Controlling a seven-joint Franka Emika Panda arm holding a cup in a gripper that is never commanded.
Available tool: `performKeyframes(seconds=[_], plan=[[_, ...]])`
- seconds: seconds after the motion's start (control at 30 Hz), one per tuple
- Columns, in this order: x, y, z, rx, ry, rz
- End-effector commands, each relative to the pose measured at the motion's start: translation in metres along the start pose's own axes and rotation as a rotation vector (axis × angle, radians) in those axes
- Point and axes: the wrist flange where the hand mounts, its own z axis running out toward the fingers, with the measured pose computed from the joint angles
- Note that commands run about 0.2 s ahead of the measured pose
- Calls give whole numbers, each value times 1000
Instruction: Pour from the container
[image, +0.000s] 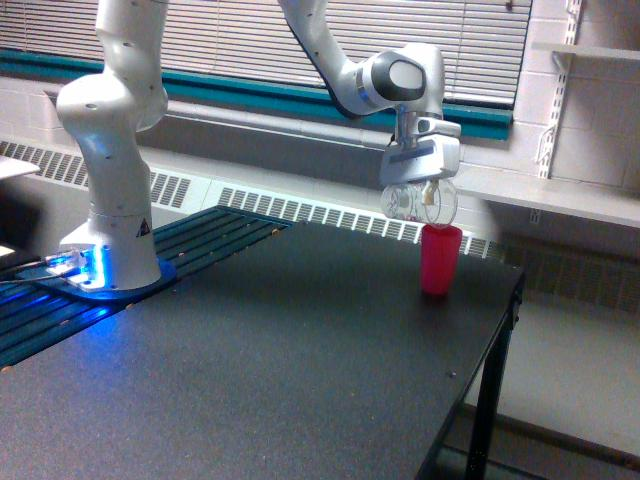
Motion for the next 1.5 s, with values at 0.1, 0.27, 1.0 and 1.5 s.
performKeyframes(seconds=[0.1, 0.27, 1.0, 1.5], plan=[[-2, -17, 1, -6, -15, -71], [0, -19, 0, -7, -14, -82], [17, -9, -10, -14, -33, -126], [18, -32, -18, -60, -19, -221]])
